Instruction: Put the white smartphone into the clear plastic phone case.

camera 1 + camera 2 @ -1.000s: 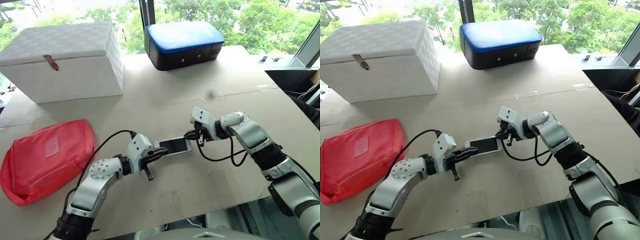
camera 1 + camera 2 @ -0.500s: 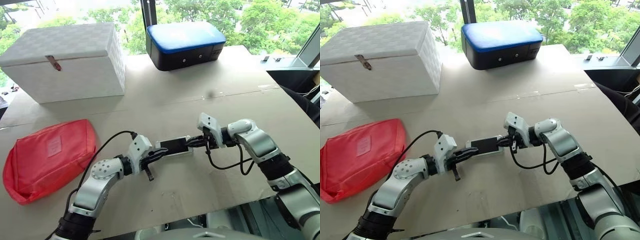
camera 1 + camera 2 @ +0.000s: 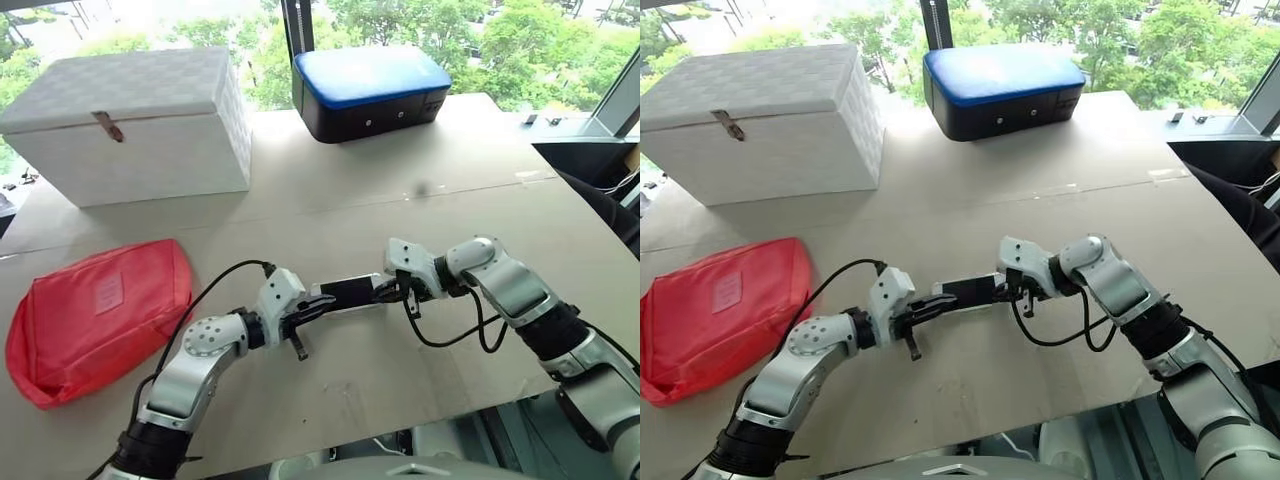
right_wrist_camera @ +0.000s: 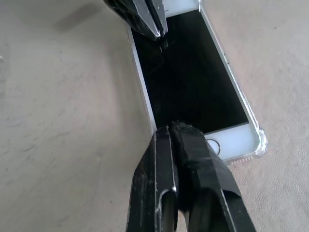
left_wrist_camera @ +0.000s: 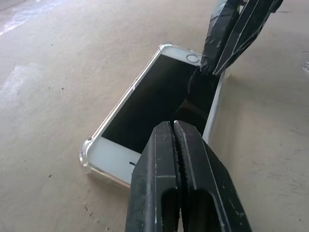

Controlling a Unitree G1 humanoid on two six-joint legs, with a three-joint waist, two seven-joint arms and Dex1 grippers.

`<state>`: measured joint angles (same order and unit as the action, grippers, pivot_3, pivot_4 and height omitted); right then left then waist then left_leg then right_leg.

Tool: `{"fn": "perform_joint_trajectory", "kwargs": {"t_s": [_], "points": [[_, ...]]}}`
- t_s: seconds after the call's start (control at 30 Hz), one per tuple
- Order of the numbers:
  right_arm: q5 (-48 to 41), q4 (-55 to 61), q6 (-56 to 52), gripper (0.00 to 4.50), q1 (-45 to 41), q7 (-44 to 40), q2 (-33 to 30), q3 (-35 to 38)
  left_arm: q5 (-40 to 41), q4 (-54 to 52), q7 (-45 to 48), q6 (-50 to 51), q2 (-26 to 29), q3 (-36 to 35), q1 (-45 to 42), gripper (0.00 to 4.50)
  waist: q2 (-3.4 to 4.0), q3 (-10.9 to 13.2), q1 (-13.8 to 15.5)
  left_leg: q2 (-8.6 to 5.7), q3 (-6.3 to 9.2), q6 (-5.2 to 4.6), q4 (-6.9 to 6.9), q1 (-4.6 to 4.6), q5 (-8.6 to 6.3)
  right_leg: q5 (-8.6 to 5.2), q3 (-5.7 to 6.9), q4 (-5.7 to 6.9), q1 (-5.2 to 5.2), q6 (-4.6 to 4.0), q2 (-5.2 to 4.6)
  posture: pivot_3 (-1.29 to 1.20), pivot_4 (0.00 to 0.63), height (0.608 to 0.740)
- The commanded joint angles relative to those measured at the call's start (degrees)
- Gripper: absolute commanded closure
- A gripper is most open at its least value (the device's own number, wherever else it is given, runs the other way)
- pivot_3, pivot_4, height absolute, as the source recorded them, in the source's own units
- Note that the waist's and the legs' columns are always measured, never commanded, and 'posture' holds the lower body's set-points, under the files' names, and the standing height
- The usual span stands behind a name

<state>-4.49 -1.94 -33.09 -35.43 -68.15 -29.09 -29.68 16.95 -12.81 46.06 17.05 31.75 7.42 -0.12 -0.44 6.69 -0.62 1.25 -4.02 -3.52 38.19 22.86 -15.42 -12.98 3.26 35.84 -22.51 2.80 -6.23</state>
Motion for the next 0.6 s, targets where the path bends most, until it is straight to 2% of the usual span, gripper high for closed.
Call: {"fn": "perform_joint_trajectory", "kwargs": {"t_s": [0.03,0.13,0.23,0.33,0.47,0.5,0.53,0.6], "points": [[4.0,-6.0,-2.6,4.5,4.0,0.1,-1.5,-5.4,-1.1,0.8,-0.1,1.6,0.3,0.8,0.2,4.42,-0.03,-0.1,0.0,0.0,0.0,0.01,0.0,0.0,0.0,0.0,-0.01,0.0,0.0,0.0,0.0,0.0,0.15,0.734],[3.6,-5.8,-2.5,4.5,4.8,3.0,-0.4,-3.3,-1.2,1.0,-0.2,1.4,0.1,0.7,0.1,4.42,0.0,-0.2,0.0,0.01,0.0,0.02,-0.03,0.0,-0.01,0.0,0.5,0.0,0.0,0.0,-0.5,0.0,0.15,0.734],[-0.5,-5.0,4.5,4.5,6.4,10.3,4.9,6.3,-0.7,1.1,-0.7,-2.2,-1.4,-0.7,0.3,4.42,-0.05,-0.2,0.0,0.02,0.0,0.03,-0.05,-0.01,-0.02,0.0,0.89,0.0,0.01,0.01,-0.76,0.0,0.15,0.734],[-9.3,1.8,8.2,4.5,9.1,13.1,10.4,17.3,4.0,-1.1,-3.3,-5.4,-6.1,-5.6,0.3,4.42,-0.08,0.6,0.0,0.03,-0.01,0.04,-0.05,0.06,-0.02,0.01,1.12,0.0,-0.01,0.03,-0.91,0.0,0.15,0.734],[-12.7,5.6,7.0,4.5,9.0,21.0,13.7,25.0,8.3,-1.7,-7.6,-6.6,-10.9,-12.2,-1.1,4.42,0.02,1.0,0.1,0.01,0.02,0.14,0.06,1.16,0.39,0.2,1.31,0.07,-0.96,0.26,-0.89,0.0,0.15,0.734],[-12.5,5.7,7.5,3.93,8.8,23.3,14.3,26.2,10.1,-1.5,-8.8,-6.3,-12.1,-13.9,-2.0,4.5,0.03,1.0,0.0,-0.01,0.03,0.18,0.08,1.22,0.44,0.23,1.52,0.07,-0.97,0.23,-0.83,0.0,0.15,0.734],[-12.1,5.8,8.3,3.64,8.8,24.7,14.4,26.9,11.3,-1.4,-9.7,-6.1,-13.0,-15.2,-2.7,4.23,0.02,1.0,0.1,-0.02,0.0,0.18,0.07,1.22,0.44,0.23,1.67,0.04,-0.96,0.23,-0.78,0.0,0.15,0.734],[-11.1,6.5,9.8,2.71,9.2,26.1,13.9,27.4,10.5,-1.2,-11.1,-8.4,-13.8,-16.8,-4.7,3.66,-0.03,1.0,0.2,-0.07,-0.01,0.18,0.06,1.27,0.43,0.22,1.79,-0.02,-0.94,0.24,-0.55,0.0,0.15,0.734]]}}
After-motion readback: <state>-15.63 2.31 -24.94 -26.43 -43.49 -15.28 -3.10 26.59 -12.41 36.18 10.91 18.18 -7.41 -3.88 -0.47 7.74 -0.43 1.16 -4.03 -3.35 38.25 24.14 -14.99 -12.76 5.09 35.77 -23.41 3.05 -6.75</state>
